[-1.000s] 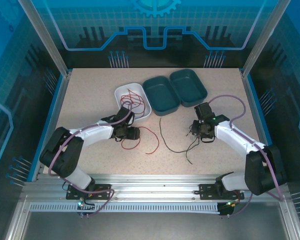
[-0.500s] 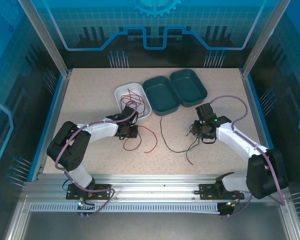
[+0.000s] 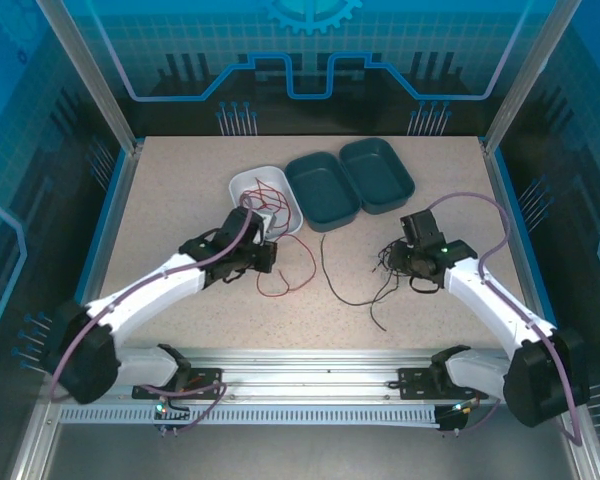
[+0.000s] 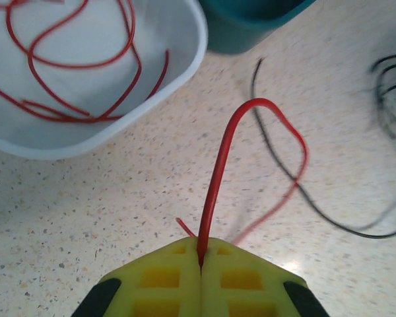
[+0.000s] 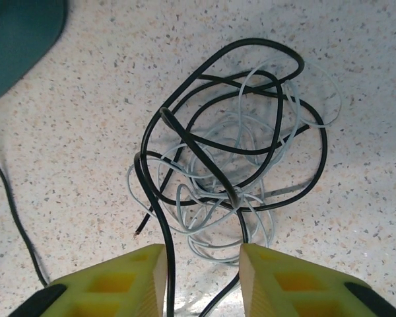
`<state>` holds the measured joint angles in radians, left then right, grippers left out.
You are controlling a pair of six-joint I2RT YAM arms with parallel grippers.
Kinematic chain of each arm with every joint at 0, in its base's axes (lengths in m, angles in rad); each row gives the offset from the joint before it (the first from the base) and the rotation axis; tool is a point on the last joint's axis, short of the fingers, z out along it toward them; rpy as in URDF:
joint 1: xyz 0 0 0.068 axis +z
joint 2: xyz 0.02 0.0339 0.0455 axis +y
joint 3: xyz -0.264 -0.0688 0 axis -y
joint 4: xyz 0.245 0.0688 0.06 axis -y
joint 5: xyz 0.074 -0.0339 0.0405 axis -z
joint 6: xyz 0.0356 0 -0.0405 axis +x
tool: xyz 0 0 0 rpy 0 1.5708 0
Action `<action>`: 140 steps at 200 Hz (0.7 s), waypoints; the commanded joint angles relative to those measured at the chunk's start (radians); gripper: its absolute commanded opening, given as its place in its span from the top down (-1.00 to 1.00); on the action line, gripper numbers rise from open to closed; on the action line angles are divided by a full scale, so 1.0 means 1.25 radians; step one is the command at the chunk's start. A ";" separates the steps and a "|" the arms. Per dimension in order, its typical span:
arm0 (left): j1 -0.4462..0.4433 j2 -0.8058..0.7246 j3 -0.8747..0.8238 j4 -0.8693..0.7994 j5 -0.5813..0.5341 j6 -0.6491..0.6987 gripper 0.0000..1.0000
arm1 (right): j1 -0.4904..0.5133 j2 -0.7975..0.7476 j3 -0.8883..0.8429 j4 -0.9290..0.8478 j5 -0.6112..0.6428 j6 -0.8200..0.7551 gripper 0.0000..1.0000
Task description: Untangle the cables
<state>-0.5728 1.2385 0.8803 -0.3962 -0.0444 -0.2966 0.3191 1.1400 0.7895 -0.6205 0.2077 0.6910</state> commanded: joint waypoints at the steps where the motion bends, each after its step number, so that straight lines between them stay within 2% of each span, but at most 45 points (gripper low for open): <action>1: -0.003 -0.085 0.017 -0.058 0.019 -0.005 1.00 | -0.010 -0.043 -0.011 -0.029 0.019 0.005 0.28; 28: 0.007 -0.152 0.057 -0.025 -0.002 0.010 1.00 | -0.010 -0.082 -0.012 -0.031 0.022 -0.002 0.21; 56: 0.055 -0.145 0.088 0.064 0.013 0.010 1.00 | -0.010 -0.113 -0.015 -0.031 0.029 -0.010 0.19; 109: 0.172 -0.009 0.127 0.225 0.029 -0.026 1.00 | -0.010 -0.144 -0.019 -0.049 0.037 -0.019 0.17; 140: 0.236 0.087 0.113 0.357 0.074 -0.077 1.00 | -0.010 -0.150 -0.023 -0.050 0.035 -0.018 0.16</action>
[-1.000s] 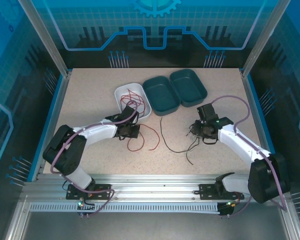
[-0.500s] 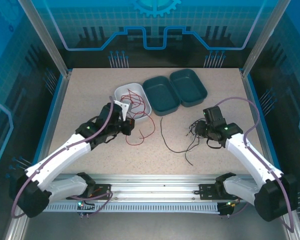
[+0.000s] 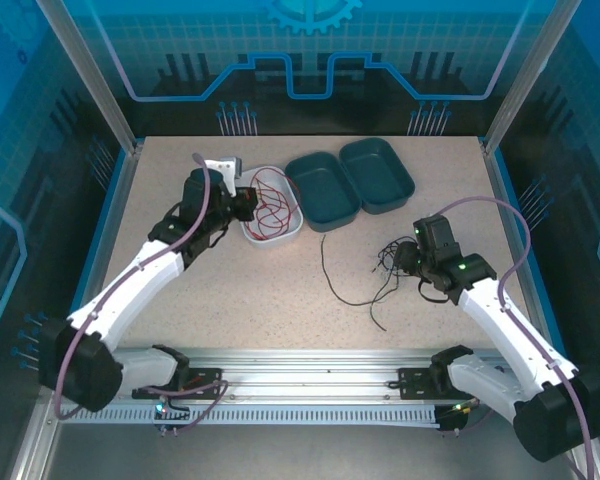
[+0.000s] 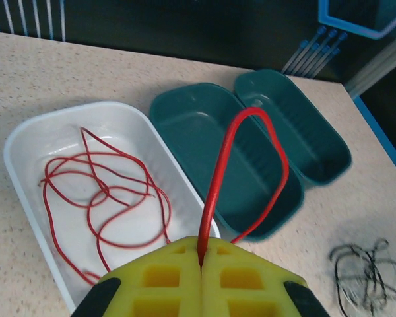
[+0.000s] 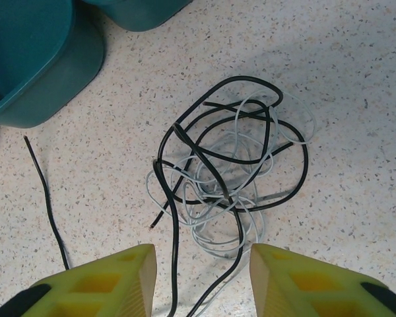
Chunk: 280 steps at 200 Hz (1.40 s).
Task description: Untangle the cables
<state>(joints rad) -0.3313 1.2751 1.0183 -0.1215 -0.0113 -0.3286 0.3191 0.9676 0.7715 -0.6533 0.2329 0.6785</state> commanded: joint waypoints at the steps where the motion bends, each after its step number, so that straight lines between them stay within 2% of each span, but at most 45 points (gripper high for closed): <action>1: 0.045 0.062 0.003 0.140 0.051 -0.053 1.00 | -0.010 -0.011 -0.009 -0.023 0.015 -0.008 0.16; 57: 0.098 0.200 0.015 0.187 0.113 -0.098 1.00 | -0.010 -0.003 -0.003 -0.021 0.010 -0.004 0.15; 145: 0.106 0.373 0.059 0.195 0.049 -0.082 1.00 | -0.008 0.026 -0.010 -0.001 -0.010 0.001 0.15; 162: 0.106 0.401 0.085 0.182 0.037 -0.069 0.73 | -0.008 0.026 -0.011 -0.001 -0.012 0.000 0.14; 180: 0.106 0.405 0.104 0.165 0.033 -0.063 0.27 | -0.009 0.028 -0.010 -0.001 -0.015 -0.002 0.15; 201: 0.104 0.378 0.102 0.165 0.044 -0.066 -0.07 | -0.007 0.035 -0.008 -0.014 -0.008 0.003 0.15; 240: 0.098 0.293 0.084 0.136 0.037 -0.055 -0.54 | -0.007 0.051 0.004 -0.065 0.042 0.017 0.12; 263: 0.091 0.254 0.076 0.106 0.020 -0.043 -0.96 | -0.006 0.060 0.006 -0.069 0.044 0.019 0.08; 280: 0.084 0.220 0.063 0.097 0.025 -0.036 -0.98 | -0.006 0.070 0.009 -0.069 0.041 0.020 0.06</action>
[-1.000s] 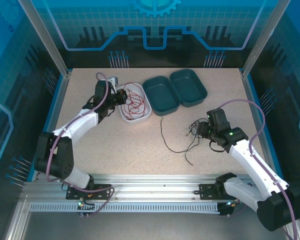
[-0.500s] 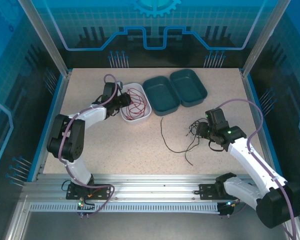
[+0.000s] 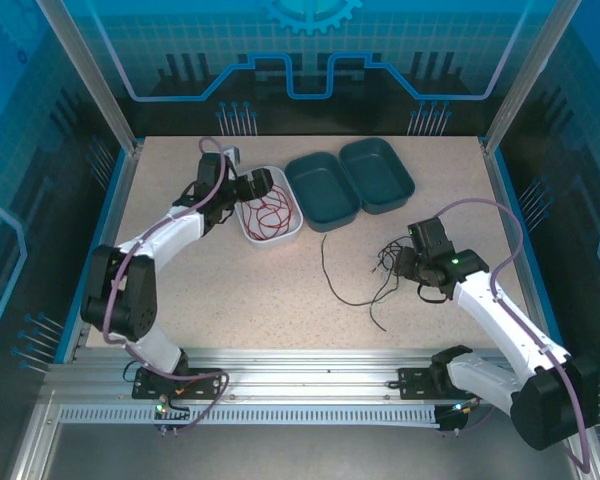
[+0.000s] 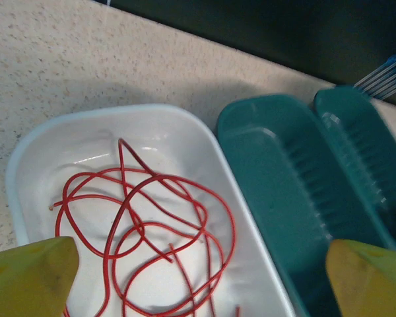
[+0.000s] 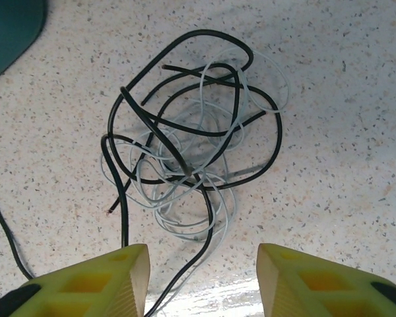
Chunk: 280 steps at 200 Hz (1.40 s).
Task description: Untangle the cables
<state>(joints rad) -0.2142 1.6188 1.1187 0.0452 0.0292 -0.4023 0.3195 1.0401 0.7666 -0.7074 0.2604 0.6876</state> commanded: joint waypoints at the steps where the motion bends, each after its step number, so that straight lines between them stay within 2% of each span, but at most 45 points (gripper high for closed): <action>1: -0.010 -0.056 -0.017 -0.036 -0.007 0.024 -0.98 | -0.005 0.012 0.014 -0.026 0.020 0.013 0.06; 28: -0.060 -0.119 -0.038 -0.068 -0.031 0.060 -0.98 | -0.003 0.033 0.023 -0.032 0.019 0.015 0.06; 60: -0.154 -0.206 -0.115 -0.048 -0.059 0.074 -0.98 | -0.001 0.054 0.016 -0.018 0.002 0.022 0.08; 94: -0.253 -0.281 -0.233 0.013 -0.058 0.037 -0.99 | 0.013 0.049 -0.006 0.036 -0.046 0.027 0.11; 131: -0.318 -0.343 -0.358 0.070 -0.043 -0.034 -0.98 | 0.053 0.053 0.000 0.058 -0.052 0.017 0.09; 165: -0.328 -0.392 -0.451 0.138 -0.026 -0.103 -0.99 | 0.057 0.087 0.013 0.060 -0.029 0.005 0.16; 218: -0.327 -0.428 -0.468 0.117 -0.050 -0.090 -0.99 | 0.061 0.156 0.032 0.106 -0.049 -0.016 0.36; 256: -0.326 -0.431 -0.476 0.123 -0.077 -0.119 -0.98 | 0.064 0.170 0.032 0.162 -0.092 -0.052 0.78; 280: -0.325 -0.442 -0.475 0.121 -0.075 -0.133 -0.98 | 0.085 0.138 0.045 0.177 -0.092 -0.086 0.91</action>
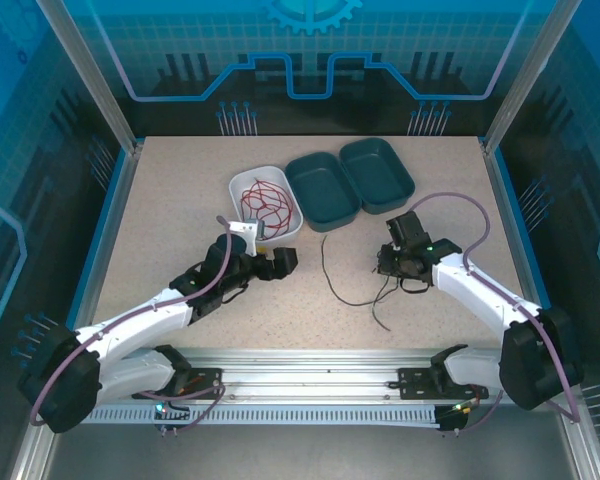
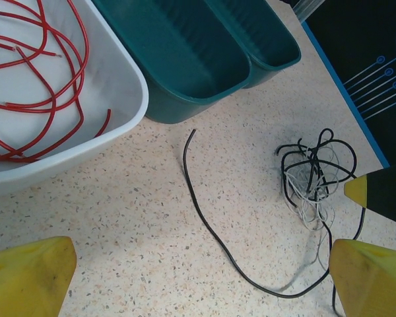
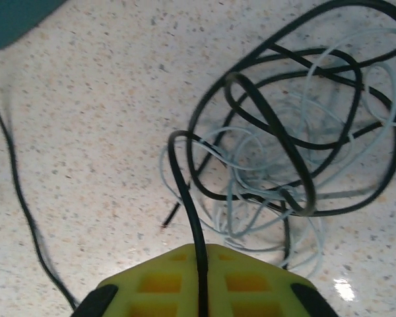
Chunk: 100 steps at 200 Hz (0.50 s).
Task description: Untangle the cables
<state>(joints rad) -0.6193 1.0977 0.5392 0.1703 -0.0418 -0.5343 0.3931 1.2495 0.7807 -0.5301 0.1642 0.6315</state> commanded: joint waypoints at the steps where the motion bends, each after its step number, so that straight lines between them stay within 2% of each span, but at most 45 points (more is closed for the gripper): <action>1: -0.002 -0.025 -0.012 0.020 -0.018 -0.027 -0.98 | 0.028 -0.031 0.035 0.034 -0.011 -0.043 0.91; 52: 0.000 -0.042 -0.006 0.045 0.027 -0.012 -0.98 | 0.069 -0.147 0.113 -0.014 0.071 -0.125 0.93; 100: 0.000 -0.029 0.018 0.045 0.077 -0.004 -0.98 | 0.075 -0.198 0.200 -0.033 0.038 -0.187 0.96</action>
<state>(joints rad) -0.6193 1.0641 0.5377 0.1936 0.0021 -0.5507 0.4713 1.0149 0.9539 -0.5419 0.2165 0.4637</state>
